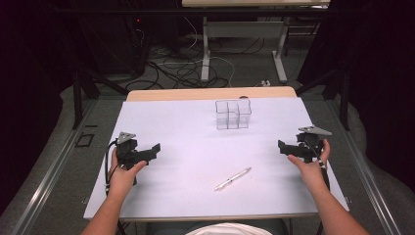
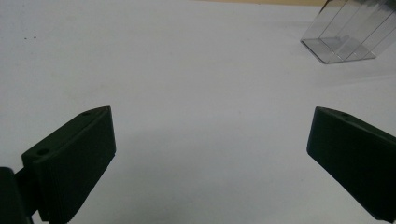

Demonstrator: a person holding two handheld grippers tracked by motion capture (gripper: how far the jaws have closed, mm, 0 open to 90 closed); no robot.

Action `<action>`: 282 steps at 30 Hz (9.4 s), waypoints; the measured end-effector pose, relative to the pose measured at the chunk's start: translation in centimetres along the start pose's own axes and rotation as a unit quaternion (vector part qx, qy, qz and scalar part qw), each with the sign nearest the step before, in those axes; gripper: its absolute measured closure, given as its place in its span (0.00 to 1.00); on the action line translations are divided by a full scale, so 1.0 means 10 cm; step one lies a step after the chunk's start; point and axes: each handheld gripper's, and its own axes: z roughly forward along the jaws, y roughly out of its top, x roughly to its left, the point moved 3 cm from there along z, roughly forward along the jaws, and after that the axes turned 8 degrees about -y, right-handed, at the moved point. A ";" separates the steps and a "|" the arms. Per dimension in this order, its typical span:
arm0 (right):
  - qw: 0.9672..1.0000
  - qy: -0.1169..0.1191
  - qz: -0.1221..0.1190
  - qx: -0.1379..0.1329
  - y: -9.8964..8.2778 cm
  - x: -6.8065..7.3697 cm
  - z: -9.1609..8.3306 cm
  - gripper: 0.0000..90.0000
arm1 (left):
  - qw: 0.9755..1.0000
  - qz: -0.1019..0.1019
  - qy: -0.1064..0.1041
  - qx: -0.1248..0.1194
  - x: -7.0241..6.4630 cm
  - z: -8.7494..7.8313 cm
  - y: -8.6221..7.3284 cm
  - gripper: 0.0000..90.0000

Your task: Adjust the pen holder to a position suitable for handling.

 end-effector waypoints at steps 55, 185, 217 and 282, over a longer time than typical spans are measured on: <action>0.997 0.041 -0.061 0.011 1.14 0.74 0.18 0.43 | 1.000 -0.004 0.016 -0.003 -0.01 -0.03 -0.02 0.03; 0.989 0.022 0.075 0.129 1.10 1.22 0.78 0.97 | 1.000 -0.010 0.011 0.007 0.01 0.00 -0.04 0.06; 0.983 0.067 0.058 0.162 0.93 1.55 0.50 0.96 | 1.000 -0.014 0.012 0.007 0.01 0.00 -0.04 0.06; 0.981 0.189 -0.046 -0.009 0.60 1.28 0.12 0.50 | 1.000 -0.012 0.017 0.013 -0.01 0.03 -0.06 0.06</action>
